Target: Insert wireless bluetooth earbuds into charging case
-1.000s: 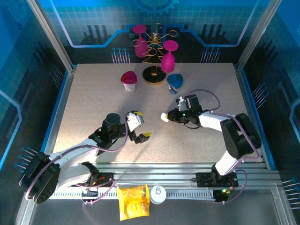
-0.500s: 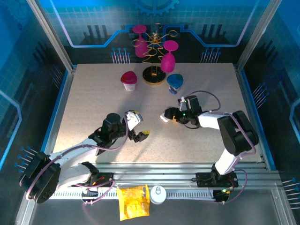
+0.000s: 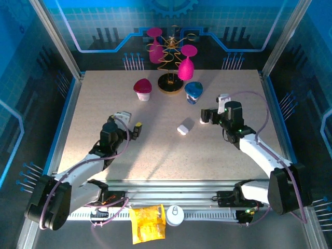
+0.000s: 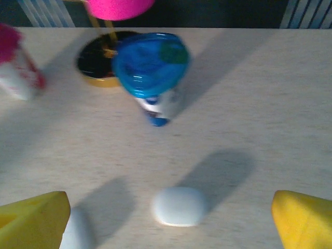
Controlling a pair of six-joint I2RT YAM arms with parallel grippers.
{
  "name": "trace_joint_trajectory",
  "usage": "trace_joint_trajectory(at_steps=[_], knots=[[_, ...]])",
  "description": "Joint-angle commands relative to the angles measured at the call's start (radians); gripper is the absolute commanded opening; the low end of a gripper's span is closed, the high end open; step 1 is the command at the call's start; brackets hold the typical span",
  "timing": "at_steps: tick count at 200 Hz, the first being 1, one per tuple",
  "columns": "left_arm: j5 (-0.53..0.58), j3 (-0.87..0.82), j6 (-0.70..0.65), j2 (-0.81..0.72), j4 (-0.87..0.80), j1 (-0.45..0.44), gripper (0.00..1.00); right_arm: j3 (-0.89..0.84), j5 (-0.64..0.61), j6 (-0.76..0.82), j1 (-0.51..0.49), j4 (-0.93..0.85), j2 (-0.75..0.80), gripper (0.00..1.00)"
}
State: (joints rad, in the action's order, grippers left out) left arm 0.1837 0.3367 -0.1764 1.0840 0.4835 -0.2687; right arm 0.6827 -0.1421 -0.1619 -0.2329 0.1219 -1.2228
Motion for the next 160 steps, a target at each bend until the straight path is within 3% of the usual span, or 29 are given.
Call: trace_joint_trajectory(at_steps=[1,46,85,109,120,160], knots=[[-0.005,-0.022,0.052,0.054,0.118,0.059,0.99,-0.103,-0.114,0.153,0.063,0.158,-0.025,1.0],[-0.099,-0.024,0.125,0.242,0.333,0.174,0.99,-0.24,-0.023,0.161,0.14,0.564,-0.18,1.0],[-0.17,0.03,0.146,0.369,0.382,0.254,0.99,-0.284,0.054,0.158,0.174,0.772,-0.317,1.0],[-0.206,0.04,0.168,0.476,0.467,0.285,0.99,-0.296,0.084,0.153,0.186,0.788,-0.317,1.0],[-0.201,0.054,0.176,0.462,0.41,0.286,0.99,-0.298,0.096,0.152,0.191,0.792,-0.316,1.0],[-0.175,0.049,0.182,0.468,0.437,0.286,0.99,-0.298,0.092,0.152,0.191,0.79,-0.317,1.0]])
